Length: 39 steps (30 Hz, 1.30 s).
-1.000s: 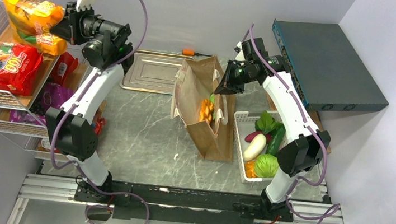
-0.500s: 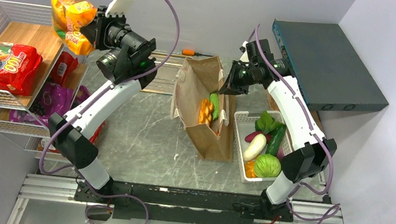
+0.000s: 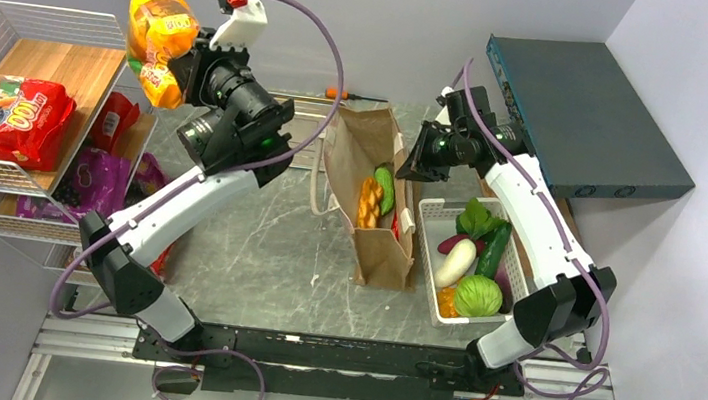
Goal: Place the food into the grocery bag and tie it
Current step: Pick up the snack from the shelf, then place the snack in the grocery bag.
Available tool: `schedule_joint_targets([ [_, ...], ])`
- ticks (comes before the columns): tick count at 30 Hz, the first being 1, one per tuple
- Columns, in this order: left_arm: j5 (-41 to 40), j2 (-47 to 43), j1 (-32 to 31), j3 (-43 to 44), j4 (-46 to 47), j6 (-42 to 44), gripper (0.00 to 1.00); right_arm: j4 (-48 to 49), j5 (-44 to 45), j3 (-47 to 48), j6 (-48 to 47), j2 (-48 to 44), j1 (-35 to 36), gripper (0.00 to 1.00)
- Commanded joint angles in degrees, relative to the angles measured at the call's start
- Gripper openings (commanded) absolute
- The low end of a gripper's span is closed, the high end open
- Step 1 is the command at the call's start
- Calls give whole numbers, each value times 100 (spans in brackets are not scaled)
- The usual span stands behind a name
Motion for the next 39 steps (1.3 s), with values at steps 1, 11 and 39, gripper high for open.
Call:
schedule_joint_targets([
  [1, -345, -385, -295, -227, 891, 704, 0, 375, 51, -194, 199, -306, 24, 0],
  [11, -354, -397, -1242, -1141, 899, 1181, 0, 420, 123, -316, 210, -396, 18, 0],
  [39, -363, 1077, -2804, 67, 908, 862, 0, 450, 257, -410, -105, -602, 23, 0],
])
